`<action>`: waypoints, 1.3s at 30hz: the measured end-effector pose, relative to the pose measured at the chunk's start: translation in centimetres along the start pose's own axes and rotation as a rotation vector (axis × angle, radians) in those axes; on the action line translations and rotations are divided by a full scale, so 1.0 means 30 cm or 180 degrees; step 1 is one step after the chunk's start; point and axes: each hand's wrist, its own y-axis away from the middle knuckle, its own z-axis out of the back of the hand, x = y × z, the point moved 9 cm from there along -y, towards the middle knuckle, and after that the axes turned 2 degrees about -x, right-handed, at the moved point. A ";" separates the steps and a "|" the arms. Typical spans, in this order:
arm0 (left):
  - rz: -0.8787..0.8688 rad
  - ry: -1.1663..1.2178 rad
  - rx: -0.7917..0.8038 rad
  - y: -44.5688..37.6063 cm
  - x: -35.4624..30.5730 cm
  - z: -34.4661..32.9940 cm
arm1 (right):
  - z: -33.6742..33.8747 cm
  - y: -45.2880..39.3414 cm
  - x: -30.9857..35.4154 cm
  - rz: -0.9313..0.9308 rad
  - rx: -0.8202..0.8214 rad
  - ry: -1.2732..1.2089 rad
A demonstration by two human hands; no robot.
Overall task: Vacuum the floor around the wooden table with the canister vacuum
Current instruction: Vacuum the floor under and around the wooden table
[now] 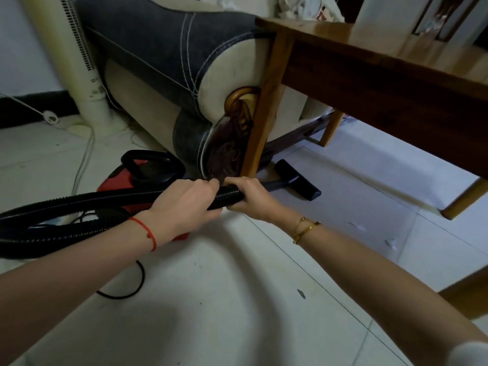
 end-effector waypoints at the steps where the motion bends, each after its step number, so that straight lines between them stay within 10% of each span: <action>1: 0.0016 -0.0017 -0.0018 0.009 0.007 0.008 | -0.003 -0.003 0.011 0.0009 0.0009 -0.0014; 39: 0.0294 0.0106 0.0223 -0.778 -0.293 -0.510 | 0.213 -0.034 -0.905 -0.0887 -0.0160 0.0622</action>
